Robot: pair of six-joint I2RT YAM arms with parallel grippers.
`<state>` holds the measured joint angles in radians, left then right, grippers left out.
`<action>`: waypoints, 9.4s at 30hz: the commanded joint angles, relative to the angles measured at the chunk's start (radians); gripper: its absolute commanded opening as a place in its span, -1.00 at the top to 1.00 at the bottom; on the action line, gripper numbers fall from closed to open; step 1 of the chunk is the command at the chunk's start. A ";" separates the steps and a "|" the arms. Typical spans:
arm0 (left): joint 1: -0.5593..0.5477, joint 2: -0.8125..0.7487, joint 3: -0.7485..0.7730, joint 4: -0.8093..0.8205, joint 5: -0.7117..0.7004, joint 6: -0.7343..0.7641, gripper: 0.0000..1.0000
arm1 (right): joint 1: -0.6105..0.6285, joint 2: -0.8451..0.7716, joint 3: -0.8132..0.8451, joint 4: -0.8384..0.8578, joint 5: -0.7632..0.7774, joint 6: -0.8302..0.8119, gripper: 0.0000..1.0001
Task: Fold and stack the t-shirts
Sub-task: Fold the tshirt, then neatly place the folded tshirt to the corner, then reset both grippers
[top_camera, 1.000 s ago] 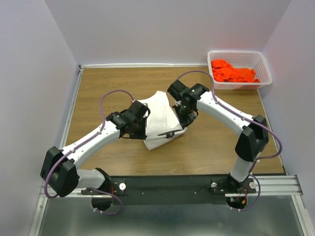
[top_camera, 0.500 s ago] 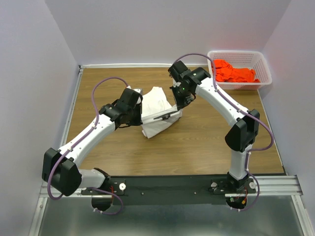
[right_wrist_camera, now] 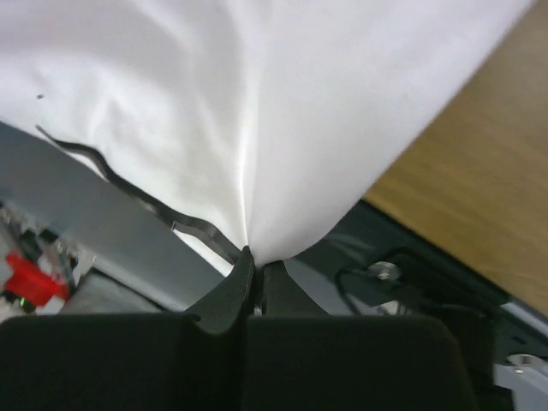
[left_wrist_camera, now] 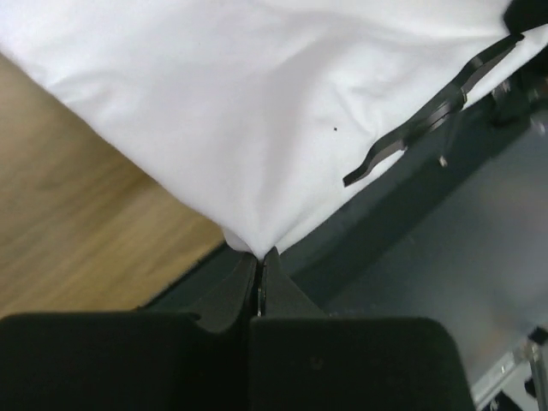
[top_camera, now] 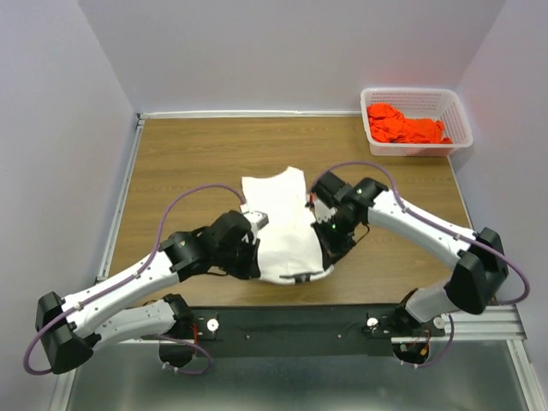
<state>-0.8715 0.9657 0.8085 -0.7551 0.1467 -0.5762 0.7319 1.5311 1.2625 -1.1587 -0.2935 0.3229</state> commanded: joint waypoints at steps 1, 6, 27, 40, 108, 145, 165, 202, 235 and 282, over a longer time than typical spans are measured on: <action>-0.144 -0.100 -0.045 -0.079 0.113 -0.170 1.00 | 0.107 -0.089 -0.138 -0.027 -0.237 0.071 0.99; -0.195 -0.157 0.020 -0.173 0.045 -0.176 1.00 | 0.143 -0.120 -0.102 -0.045 -0.250 0.105 0.99; 0.310 0.278 0.193 0.172 0.007 0.173 1.00 | -0.284 0.274 0.333 0.000 -0.051 -0.061 0.99; 0.425 0.539 0.324 0.336 0.027 0.236 1.00 | -0.396 0.492 0.491 0.094 -0.079 -0.084 0.99; 0.424 0.547 0.066 0.901 0.194 0.059 -0.20 | -0.526 0.164 -0.491 1.774 -0.733 0.532 -0.25; 0.499 0.941 0.195 0.996 0.113 -0.090 0.23 | -0.611 0.549 -0.356 1.883 -0.543 0.564 -0.14; 0.450 0.472 0.207 0.666 -0.257 0.236 -0.39 | -0.669 0.055 -0.345 0.917 -0.153 0.137 -0.40; 0.437 -0.059 -0.063 0.774 -0.691 0.334 -0.97 | -0.390 0.261 -0.166 0.653 0.584 -0.056 0.99; 0.262 -0.018 -0.141 0.849 -0.986 0.401 -0.97 | -0.902 0.541 0.103 0.961 1.303 -0.677 0.99; 0.264 -0.105 0.084 0.671 -0.909 0.289 -0.97 | -0.934 -0.942 -0.084 0.544 0.735 -0.048 -1.00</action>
<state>-0.6044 0.8948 0.8585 -0.0761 -0.7250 -0.2638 -0.2085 0.6548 1.2106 -0.5926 0.5358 0.2939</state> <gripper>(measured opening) 0.987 0.997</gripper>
